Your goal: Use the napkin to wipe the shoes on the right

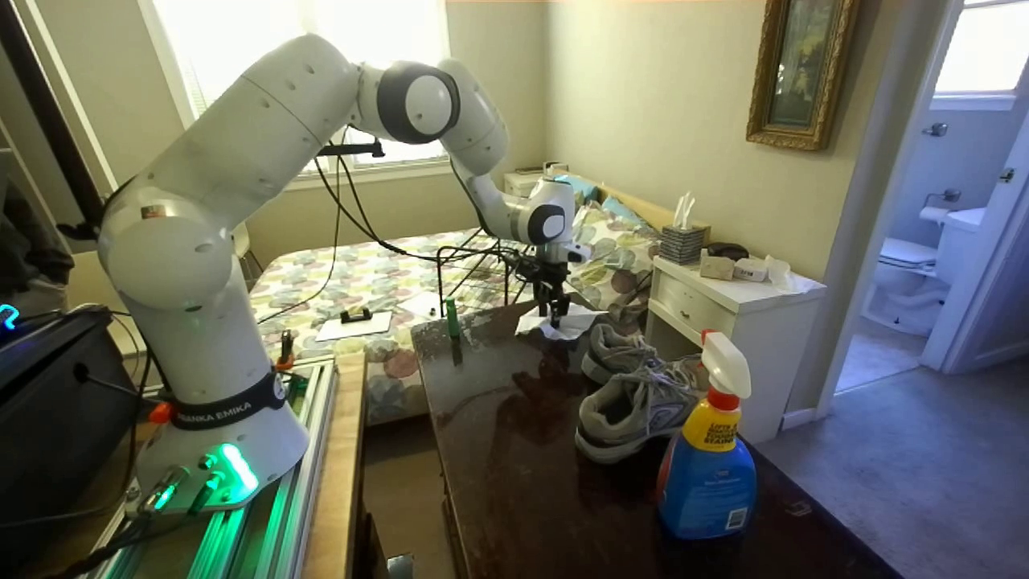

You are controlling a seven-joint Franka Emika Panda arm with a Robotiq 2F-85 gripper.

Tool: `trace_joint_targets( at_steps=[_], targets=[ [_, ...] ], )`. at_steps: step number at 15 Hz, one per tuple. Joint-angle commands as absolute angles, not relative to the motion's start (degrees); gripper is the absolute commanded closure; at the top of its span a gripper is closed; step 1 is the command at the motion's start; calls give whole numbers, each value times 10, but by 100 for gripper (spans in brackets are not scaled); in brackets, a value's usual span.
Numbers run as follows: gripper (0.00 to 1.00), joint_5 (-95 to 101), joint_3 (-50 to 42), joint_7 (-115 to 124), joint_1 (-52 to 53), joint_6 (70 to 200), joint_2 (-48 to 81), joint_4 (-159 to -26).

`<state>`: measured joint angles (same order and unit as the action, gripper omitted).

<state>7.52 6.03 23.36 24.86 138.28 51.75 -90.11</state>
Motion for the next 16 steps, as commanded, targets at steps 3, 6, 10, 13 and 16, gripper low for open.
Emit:
trace_joint_targets(
  at_steps=[3,6,10,13,16],
  targets=[
    [83,60,54,231,260,1351,543,-858],
    [99,63,49,240,265,1335,540,-855],
    [100,70,19,291,269,1378,484,-913],
    [100,72,-13,351,276,1450,419,-985],
    [100,72,-37,406,277,1490,349,-1065]
  ],
)
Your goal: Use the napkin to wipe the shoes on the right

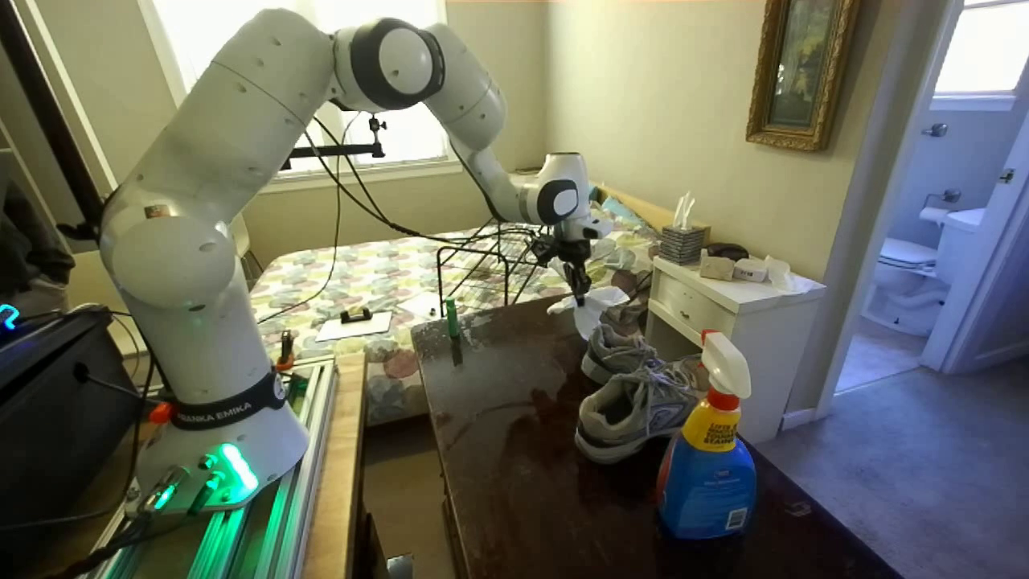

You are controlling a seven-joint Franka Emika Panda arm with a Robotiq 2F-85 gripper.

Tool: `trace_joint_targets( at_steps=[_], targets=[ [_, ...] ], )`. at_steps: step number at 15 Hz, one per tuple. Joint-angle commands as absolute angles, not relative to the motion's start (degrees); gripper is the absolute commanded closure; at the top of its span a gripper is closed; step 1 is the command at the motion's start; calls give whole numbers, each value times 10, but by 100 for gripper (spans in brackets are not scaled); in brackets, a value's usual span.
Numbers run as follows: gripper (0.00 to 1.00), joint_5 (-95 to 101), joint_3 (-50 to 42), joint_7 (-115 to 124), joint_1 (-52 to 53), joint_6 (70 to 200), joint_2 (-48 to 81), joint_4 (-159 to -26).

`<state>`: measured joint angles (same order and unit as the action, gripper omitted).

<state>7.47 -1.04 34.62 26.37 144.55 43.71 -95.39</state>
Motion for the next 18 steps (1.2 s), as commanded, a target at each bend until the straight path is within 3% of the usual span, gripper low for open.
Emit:
trace_joint_targets(
  at_steps=[1,4,5,9,18],
  targets=[
    [100,83,-58,444,286,1496,326,-1091],
    [100,119,-99,536,298,1486,268,-1171],
    [99,107,-63,479,268,1468,324,-1085],
    [99,120,-71,518,266,1467,280,-1147],
    [100,131,-154,665,194,1464,307,-1067]
  ],
)
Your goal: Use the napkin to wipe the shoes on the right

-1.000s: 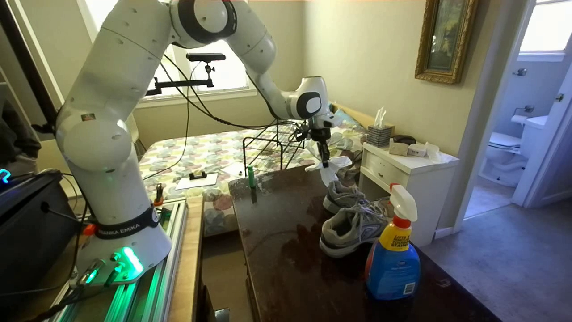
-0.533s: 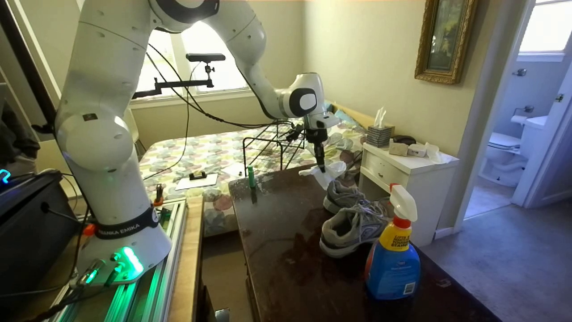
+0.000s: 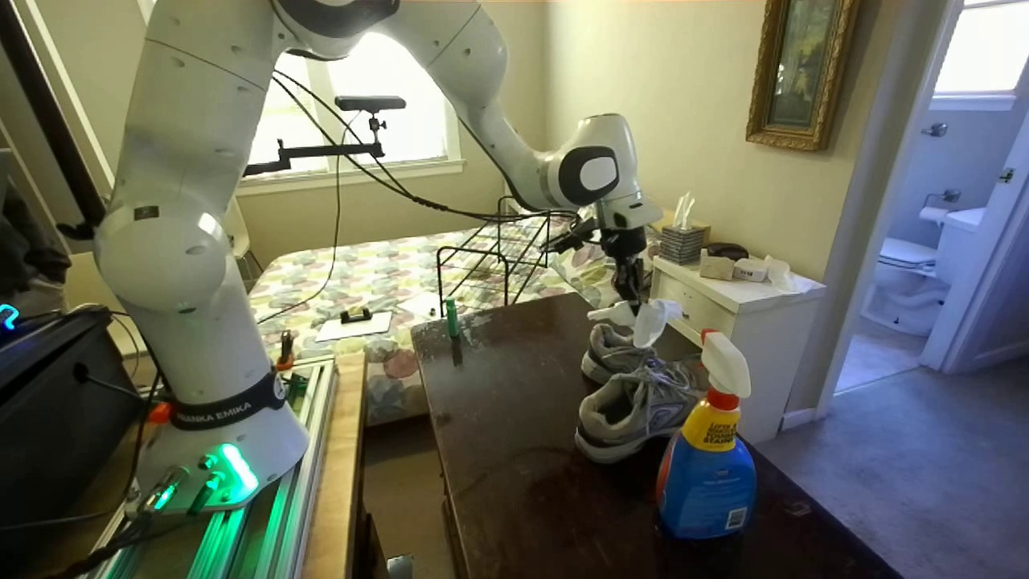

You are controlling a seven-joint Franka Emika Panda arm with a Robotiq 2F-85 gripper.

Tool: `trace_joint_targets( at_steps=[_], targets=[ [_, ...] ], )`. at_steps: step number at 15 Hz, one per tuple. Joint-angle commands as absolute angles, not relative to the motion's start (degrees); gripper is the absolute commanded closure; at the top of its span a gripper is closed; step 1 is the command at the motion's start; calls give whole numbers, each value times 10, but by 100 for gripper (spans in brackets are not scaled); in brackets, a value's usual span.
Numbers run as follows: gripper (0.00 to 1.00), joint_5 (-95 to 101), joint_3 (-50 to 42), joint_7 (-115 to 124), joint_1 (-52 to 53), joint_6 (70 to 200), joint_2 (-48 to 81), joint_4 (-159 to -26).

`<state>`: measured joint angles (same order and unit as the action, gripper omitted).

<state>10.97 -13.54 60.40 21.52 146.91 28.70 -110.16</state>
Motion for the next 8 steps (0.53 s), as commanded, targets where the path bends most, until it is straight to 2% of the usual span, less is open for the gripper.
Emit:
trace_joint_targets(
  at_steps=[1,5,8],
  targets=[
    [100,138,-166,685,189,1458,312,-1061],
    [100,184,-217,785,188,1442,334,-1058],
    [100,207,-226,842,189,1364,346,-1049]
  ],
)
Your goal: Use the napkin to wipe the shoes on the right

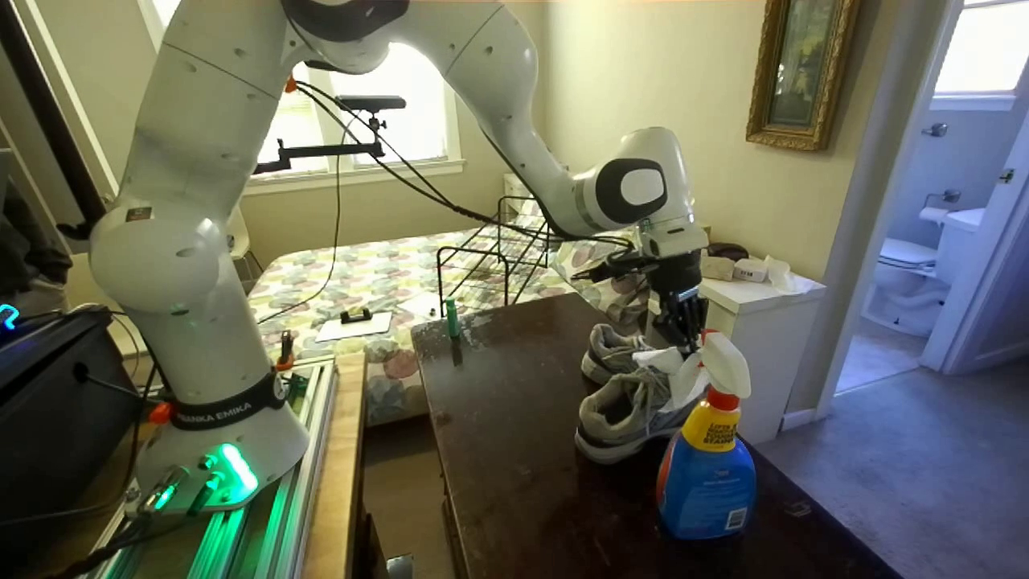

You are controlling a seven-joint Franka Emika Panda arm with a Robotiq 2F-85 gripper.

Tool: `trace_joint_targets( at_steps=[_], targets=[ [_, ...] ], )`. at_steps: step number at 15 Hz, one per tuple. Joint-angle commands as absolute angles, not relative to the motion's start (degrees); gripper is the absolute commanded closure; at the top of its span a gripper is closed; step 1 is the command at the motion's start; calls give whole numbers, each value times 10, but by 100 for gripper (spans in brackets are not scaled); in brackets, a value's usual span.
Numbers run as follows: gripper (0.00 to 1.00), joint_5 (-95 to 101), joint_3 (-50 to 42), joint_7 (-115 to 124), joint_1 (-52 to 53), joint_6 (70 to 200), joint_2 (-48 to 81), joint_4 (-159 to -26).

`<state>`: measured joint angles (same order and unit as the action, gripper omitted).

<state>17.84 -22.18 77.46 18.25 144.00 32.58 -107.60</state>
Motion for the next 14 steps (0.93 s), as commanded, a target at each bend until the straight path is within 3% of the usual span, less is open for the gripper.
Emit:
trace_joint_targets(
  at_steps=[1,10,14],
  targets=[
    [99,205,-202,805,161,1413,326,-1072],
    [100,175,-122,689,106,1335,312,-1095],
    [100,133,-90,646,62,1429,283,-1133]
  ],
)
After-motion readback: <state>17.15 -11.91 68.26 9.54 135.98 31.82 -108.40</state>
